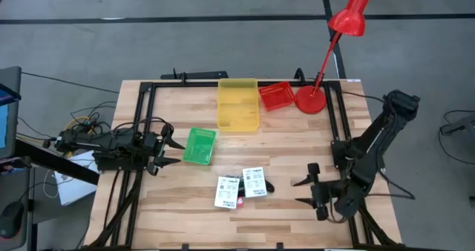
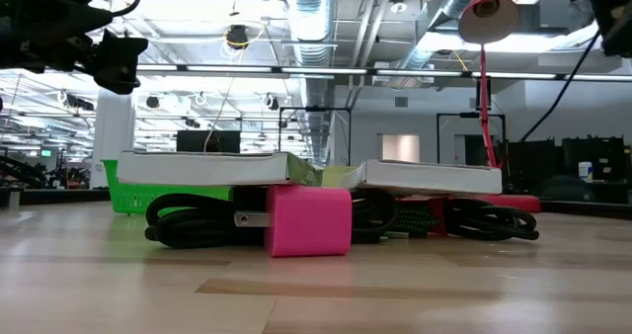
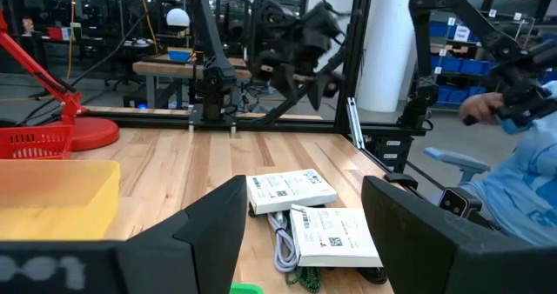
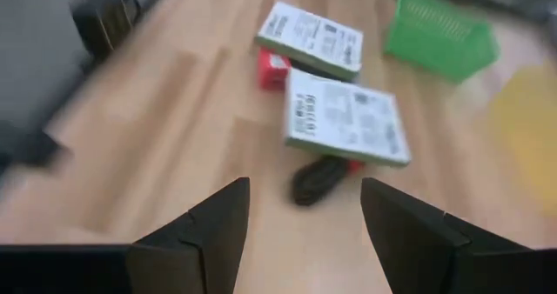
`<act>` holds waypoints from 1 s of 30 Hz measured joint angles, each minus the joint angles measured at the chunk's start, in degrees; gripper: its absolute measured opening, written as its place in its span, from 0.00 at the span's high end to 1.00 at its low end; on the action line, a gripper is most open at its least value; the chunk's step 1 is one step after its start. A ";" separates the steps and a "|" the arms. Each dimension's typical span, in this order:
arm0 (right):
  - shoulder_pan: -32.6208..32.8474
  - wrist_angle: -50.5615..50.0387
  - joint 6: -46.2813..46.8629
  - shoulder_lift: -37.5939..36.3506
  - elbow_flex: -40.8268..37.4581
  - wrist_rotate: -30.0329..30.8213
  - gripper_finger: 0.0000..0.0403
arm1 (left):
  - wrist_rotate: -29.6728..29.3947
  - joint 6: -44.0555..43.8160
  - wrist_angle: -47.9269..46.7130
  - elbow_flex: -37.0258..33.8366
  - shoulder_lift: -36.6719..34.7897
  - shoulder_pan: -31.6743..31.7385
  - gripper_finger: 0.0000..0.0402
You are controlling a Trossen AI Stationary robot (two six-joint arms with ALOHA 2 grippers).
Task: Pick and place items into bin
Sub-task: Put the right white card reader box into the red bin
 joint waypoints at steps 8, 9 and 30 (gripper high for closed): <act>-0.93 5.70 -21.76 11.34 0.00 3.82 0.46 | 0.00 0.00 -0.01 0.00 0.00 0.00 0.45; -1.06 7.22 -23.57 12.81 0.00 4.59 0.46 | 0.00 0.01 0.00 0.00 -0.01 0.02 0.45; -2.88 10.73 -43.43 36.78 13.64 13.96 0.46 | 0.00 0.01 0.00 0.00 0.00 0.01 0.45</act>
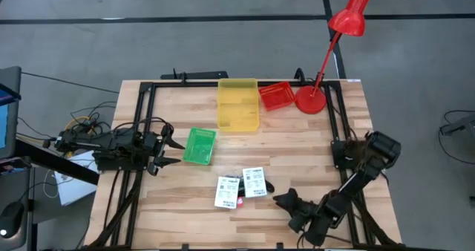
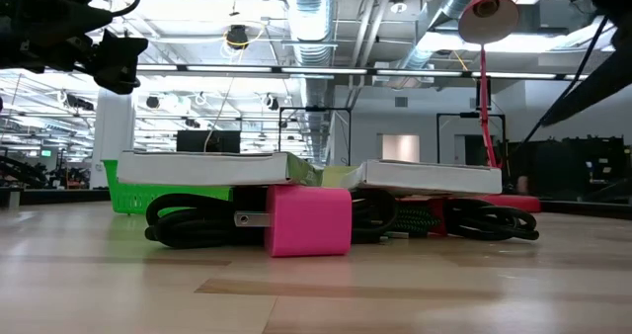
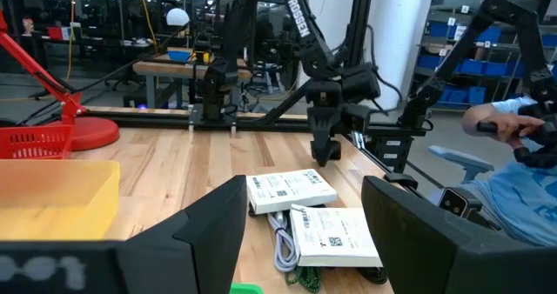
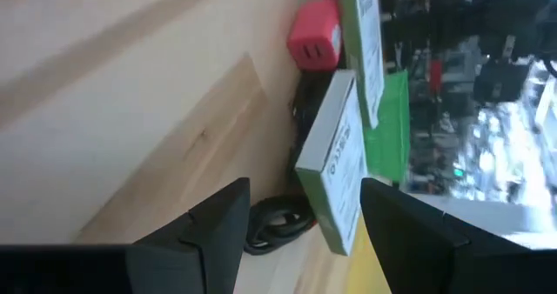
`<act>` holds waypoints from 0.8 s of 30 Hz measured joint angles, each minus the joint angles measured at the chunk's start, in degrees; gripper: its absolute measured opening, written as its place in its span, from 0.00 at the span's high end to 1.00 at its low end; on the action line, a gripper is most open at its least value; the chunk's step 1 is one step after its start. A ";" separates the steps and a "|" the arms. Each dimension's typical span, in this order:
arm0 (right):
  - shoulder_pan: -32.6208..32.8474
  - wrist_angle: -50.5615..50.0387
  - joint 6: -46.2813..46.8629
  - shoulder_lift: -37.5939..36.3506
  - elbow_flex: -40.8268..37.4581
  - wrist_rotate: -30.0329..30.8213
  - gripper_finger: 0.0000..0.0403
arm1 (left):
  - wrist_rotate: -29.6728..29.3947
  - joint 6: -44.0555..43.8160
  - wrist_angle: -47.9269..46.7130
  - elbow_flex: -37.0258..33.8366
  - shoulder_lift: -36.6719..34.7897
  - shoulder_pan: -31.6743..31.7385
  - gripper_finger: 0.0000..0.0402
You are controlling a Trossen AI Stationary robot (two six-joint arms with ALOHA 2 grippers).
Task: Pick and place items into bin
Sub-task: Put the right white card reader box into the red bin
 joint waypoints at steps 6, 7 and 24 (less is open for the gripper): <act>-1.39 0.00 -0.55 2.28 1.11 1.26 0.46 | 0.00 -0.01 -0.01 0.00 0.00 0.01 0.45; -1.58 0.06 -0.55 2.32 1.11 1.26 0.46 | 0.00 0.01 -0.01 0.01 0.00 -0.01 0.45; -2.66 4.90 -7.74 2.57 0.91 -0.93 0.46 | 0.00 -0.01 -0.01 0.00 0.00 -0.01 0.45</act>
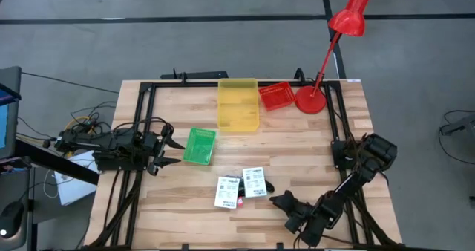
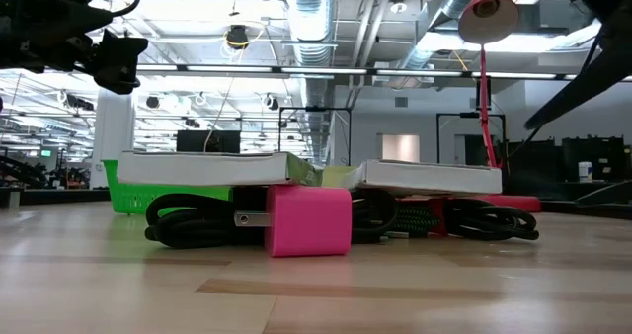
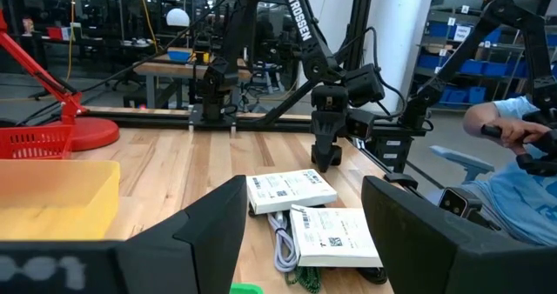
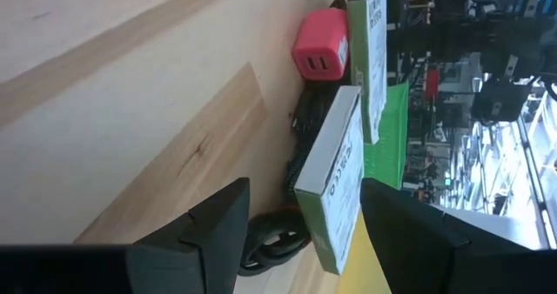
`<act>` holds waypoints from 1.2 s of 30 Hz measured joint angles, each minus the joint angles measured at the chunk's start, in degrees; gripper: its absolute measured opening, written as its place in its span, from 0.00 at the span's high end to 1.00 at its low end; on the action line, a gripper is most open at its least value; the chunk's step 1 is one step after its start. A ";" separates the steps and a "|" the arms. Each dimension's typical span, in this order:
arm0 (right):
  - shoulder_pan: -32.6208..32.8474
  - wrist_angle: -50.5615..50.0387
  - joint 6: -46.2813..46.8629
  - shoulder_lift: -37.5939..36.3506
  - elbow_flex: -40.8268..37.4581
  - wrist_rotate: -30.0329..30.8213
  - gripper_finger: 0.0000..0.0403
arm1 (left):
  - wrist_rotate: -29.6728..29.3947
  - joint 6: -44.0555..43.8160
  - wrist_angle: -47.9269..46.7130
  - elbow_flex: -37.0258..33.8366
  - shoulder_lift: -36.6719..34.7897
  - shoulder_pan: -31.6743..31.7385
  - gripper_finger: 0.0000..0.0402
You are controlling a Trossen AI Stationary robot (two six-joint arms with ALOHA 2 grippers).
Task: Pick and place items into bin
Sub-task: Put the right white card reader box into the red bin
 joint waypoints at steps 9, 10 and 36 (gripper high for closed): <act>-2.13 0.67 -0.37 -0.03 0.00 -2.90 0.46 | 0.00 0.01 0.01 0.00 0.00 0.01 0.45; -2.26 0.83 -0.72 -0.03 0.00 -3.20 0.46 | 0.00 -0.01 0.00 0.00 0.00 0.02 0.45; -7.14 3.29 -3.78 0.05 0.02 -4.90 0.46 | 0.00 0.00 0.02 0.00 0.00 0.02 0.45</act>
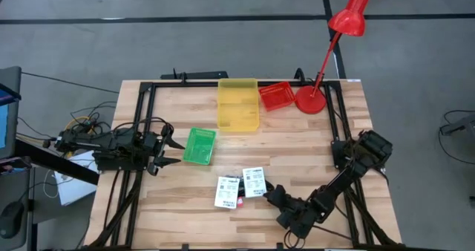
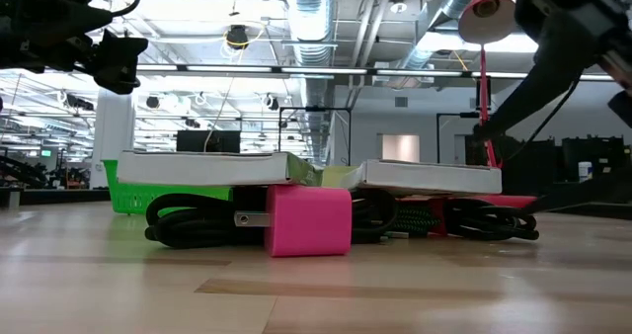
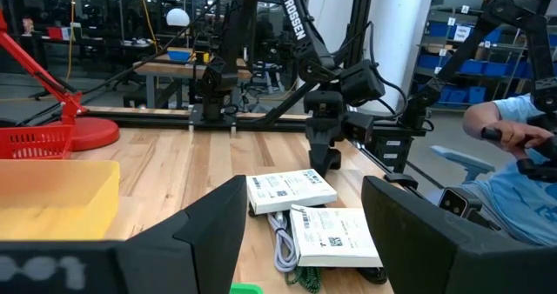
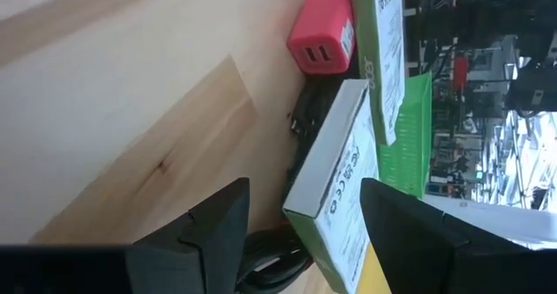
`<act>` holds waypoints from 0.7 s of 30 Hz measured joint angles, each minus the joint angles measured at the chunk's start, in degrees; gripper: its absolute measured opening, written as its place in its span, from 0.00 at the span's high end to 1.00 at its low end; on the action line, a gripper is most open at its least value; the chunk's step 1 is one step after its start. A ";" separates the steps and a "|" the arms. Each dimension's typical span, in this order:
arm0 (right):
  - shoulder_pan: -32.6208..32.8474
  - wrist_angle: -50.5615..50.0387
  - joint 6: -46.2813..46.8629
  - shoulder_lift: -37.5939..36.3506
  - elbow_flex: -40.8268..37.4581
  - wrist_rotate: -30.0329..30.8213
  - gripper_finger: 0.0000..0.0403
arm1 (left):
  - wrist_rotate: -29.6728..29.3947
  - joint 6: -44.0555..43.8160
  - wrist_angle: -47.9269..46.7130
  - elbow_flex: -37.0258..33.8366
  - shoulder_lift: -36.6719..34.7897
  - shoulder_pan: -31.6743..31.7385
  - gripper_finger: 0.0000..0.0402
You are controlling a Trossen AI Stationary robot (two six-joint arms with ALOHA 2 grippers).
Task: Pick and place items into bin
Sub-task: Put the right white card reader box into the red bin
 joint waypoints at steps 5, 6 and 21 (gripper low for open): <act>-1.08 0.95 -0.33 0.00 -0.02 -0.59 0.46 | 0.00 0.02 0.00 0.00 0.00 -0.01 0.45; -1.30 0.98 -0.34 0.00 -0.02 -0.75 0.46 | 0.00 0.02 -0.01 0.00 0.00 0.00 0.45; -3.71 0.96 -0.48 0.00 -0.02 -2.69 0.46 | 0.00 0.00 0.00 0.00 0.00 -0.02 0.45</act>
